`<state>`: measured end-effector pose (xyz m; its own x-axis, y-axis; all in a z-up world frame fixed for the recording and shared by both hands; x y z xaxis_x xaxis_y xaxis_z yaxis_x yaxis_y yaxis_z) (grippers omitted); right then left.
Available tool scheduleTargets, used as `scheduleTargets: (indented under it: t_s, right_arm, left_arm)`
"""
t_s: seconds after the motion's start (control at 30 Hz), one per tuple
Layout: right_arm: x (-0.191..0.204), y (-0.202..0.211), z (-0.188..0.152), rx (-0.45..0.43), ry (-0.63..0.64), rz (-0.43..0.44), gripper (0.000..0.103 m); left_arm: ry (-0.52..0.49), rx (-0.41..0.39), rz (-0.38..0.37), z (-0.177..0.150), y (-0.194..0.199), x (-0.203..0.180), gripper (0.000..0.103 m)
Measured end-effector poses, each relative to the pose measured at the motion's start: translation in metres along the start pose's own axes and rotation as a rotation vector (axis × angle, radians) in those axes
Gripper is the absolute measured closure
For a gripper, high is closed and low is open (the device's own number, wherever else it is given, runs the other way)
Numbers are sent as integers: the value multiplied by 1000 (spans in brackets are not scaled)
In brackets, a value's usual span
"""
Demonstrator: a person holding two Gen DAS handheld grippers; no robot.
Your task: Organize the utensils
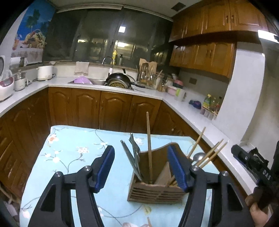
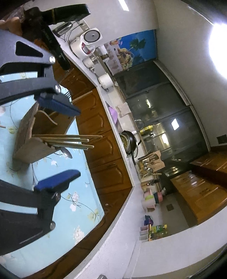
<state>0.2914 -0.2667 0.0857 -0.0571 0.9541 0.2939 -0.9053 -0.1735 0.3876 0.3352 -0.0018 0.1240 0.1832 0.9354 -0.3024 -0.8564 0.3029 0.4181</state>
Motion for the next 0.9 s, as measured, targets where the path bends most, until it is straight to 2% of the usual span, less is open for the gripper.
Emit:
scheduleTargets:
  t_s: [0.07,0.13,0.2,0.27,0.4,0.6,0.9]
  right_arm:
    - [-1,7,-4,0,1,0,28]
    - [-1,15,-14,9,0,6,21]
    - [-2,23,-24,16,-1,5,18]
    - [-2,29,-36,25,2,-4,17]
    - [0,39,-69,76,19,-13,16]
    - [-3,54,-106,132,22,-15,16]
    - [6,76,-142,175,36,-11,15]
  left_arm:
    - [10,-2,-2,-7,9,3,38]
    - [18,-11,7,-16,20,5,30]
    - [19,-25,34,-30,32,9,23]
    - [22,-16,63,-49,38,12,21]
    - [63,58,77,-87,45,20,21]
    - [113,108,99,-121,68,31,21]
    - [111,112,124,-141,107,33,21]
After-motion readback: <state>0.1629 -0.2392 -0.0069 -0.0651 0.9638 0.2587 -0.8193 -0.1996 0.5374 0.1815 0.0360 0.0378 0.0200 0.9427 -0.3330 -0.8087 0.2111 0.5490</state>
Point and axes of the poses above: each gripper's, at about its wrist camera, not at the fingertips, and y roughly against the way its jaws point, x to its left, z to its top, the point moved 3 cm from there along -y, roughly the way its jaws point, and after that the axes turned 3 degrees about y, right-handed, at the moved point
